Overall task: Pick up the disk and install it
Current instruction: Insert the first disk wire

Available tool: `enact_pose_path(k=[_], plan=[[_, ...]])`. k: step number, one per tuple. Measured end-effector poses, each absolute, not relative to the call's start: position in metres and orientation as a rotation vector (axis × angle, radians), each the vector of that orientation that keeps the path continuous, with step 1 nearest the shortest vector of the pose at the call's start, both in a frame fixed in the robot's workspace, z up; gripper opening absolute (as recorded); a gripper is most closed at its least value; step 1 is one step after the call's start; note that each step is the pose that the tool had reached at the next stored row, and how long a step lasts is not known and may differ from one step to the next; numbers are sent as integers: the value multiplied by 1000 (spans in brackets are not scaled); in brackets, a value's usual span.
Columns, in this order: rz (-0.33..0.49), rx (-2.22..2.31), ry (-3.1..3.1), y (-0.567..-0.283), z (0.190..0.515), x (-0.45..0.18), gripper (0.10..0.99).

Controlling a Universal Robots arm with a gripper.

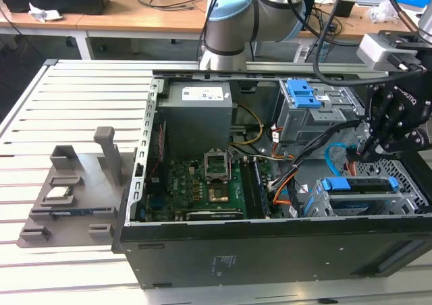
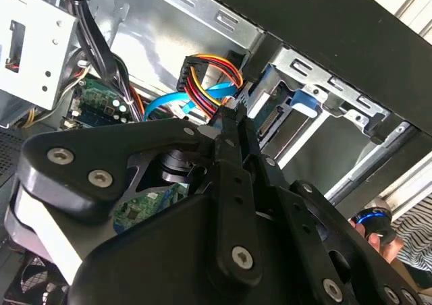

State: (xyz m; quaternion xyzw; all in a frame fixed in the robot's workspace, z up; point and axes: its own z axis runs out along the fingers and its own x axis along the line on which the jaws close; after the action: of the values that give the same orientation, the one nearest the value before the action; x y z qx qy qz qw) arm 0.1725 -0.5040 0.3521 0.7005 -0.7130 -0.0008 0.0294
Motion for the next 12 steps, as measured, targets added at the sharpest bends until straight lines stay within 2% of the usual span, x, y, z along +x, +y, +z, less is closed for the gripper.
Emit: enact_pose_path(k=[12], plan=[[-2, 2160, -2199, -526, 351, 172, 169]])
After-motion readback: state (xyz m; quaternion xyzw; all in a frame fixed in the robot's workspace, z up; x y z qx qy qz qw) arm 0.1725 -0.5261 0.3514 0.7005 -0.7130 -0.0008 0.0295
